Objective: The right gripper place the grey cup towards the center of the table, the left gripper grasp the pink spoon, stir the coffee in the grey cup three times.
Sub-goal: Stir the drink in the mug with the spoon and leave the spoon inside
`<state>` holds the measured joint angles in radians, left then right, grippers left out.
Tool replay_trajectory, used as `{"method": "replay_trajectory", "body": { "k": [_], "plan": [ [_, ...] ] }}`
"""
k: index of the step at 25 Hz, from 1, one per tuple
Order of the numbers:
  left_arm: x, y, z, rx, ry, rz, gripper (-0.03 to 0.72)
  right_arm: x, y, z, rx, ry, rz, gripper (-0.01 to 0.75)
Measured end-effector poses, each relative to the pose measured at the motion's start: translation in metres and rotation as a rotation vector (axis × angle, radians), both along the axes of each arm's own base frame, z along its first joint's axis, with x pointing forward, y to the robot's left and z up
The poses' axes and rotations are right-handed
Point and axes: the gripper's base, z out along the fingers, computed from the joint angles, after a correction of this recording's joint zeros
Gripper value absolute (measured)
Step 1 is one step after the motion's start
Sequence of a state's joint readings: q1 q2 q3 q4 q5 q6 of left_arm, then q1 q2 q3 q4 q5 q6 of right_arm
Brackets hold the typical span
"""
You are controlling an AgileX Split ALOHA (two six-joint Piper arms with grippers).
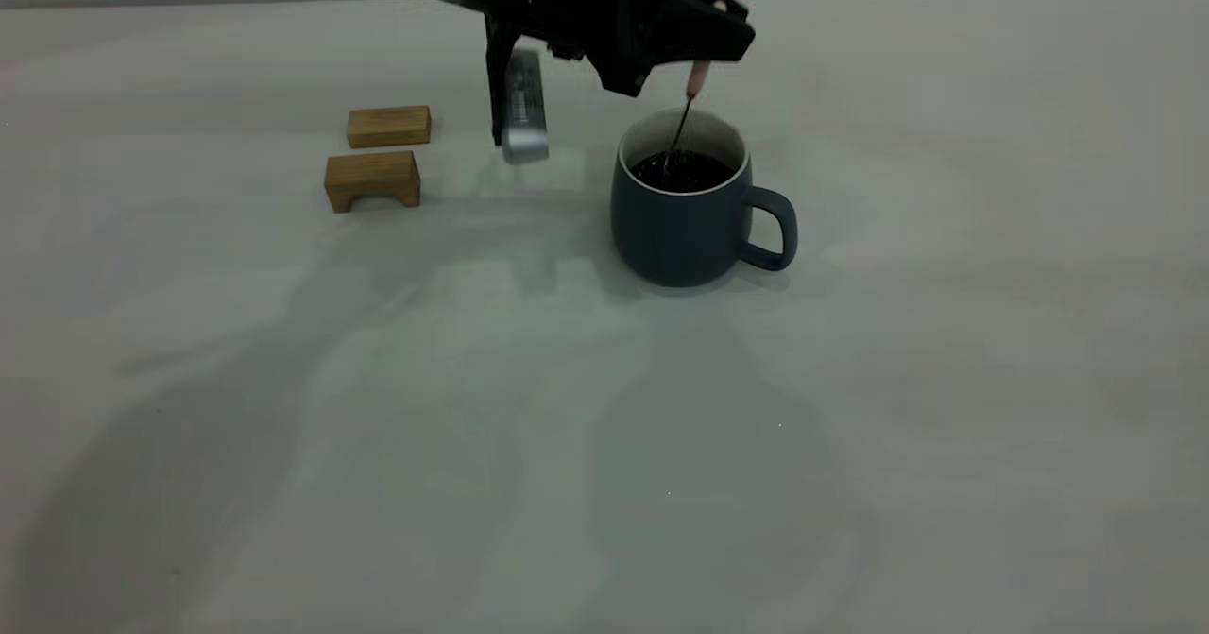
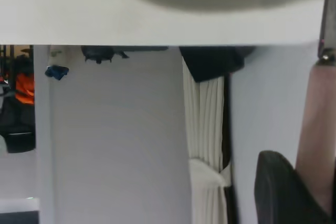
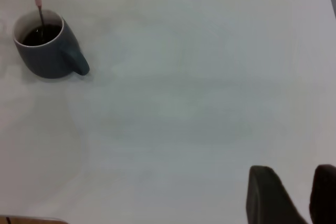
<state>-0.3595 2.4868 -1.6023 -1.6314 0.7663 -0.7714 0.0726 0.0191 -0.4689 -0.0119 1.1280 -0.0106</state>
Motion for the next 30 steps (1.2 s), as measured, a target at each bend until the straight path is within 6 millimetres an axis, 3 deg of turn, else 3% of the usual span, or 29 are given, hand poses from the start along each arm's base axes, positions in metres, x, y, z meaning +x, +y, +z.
{"method": "replay_trajectory", "body": {
  "k": [4,7,11,14,23,30],
  "plan": [
    [-0.003,-0.003,0.002,-0.096,0.003,-0.025,0.156,0.000,0.000,0.000,0.000,0.000,0.000,0.237],
    [-0.006,-0.005,0.003,-0.138,0.111,-0.022,0.156,0.000,0.000,0.000,0.000,0.000,0.000,0.237],
    [-0.010,-0.003,0.000,-0.113,0.289,0.007,0.156,0.000,0.000,0.000,0.000,0.000,0.000,0.237],
    [-0.009,0.002,-0.005,-0.053,0.323,0.024,0.156,0.000,0.000,0.000,0.000,0.000,0.000,0.237],
    [0.004,0.011,0.001,-0.002,0.052,-0.002,0.156,0.000,0.000,0.000,0.000,0.000,0.000,0.237],
    [-0.006,-0.001,-0.002,-0.134,0.089,-0.071,0.156,0.000,0.000,0.000,0.000,0.000,0.000,0.237]
  ]
}}
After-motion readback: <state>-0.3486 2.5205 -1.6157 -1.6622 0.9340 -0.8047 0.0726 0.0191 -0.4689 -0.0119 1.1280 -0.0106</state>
